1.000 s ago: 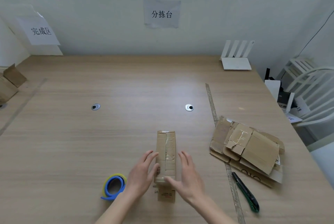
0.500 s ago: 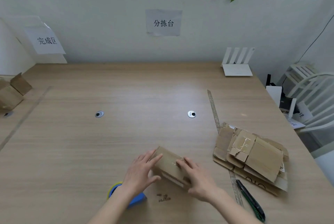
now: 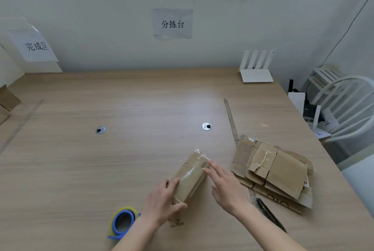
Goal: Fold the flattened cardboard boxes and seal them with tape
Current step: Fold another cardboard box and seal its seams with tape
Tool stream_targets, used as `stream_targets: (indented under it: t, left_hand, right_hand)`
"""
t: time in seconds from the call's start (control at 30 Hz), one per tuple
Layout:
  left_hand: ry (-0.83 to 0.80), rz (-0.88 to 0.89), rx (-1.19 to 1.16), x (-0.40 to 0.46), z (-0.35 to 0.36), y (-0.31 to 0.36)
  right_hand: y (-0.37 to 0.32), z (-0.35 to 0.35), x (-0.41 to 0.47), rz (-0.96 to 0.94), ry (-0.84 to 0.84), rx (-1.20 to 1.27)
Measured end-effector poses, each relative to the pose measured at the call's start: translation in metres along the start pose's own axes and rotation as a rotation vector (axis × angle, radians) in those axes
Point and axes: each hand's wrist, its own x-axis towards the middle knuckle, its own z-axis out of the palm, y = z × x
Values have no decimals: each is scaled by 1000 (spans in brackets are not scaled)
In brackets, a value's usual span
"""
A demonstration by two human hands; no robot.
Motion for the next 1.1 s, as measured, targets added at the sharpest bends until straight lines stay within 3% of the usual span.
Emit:
stream_targets:
  t: [0.1, 0.2, 0.37, 0.6, 0.7, 0.87, 1.1]
  left_hand:
    - [97, -104, -80, -7, 12, 9]
    - [78, -9, -178, -11, 24, 14]
    - [84, 27, -433, -13, 31, 7]
    - [109, -52, -497, -17, 40, 18]
    - [72, -51, -441, -24, 40, 13]
    - [145, -56, -279, -34, 21, -3]
    - [165, -218, -46, -65, 40, -70]
  right_hand:
    - [-16, 13, -5, 88, -60, 227]
    - [-28, 27, -8, 117, -178, 401]
    - [-27, 37, -14, 135, -176, 405]
    - [-36, 42, -5, 116, -119, 447]
    - [-39, 43, -6, 108, -141, 428]
    - [-47, 36, -4, 122, -95, 432]
    - [-44, 28, -5, 155, -48, 407]
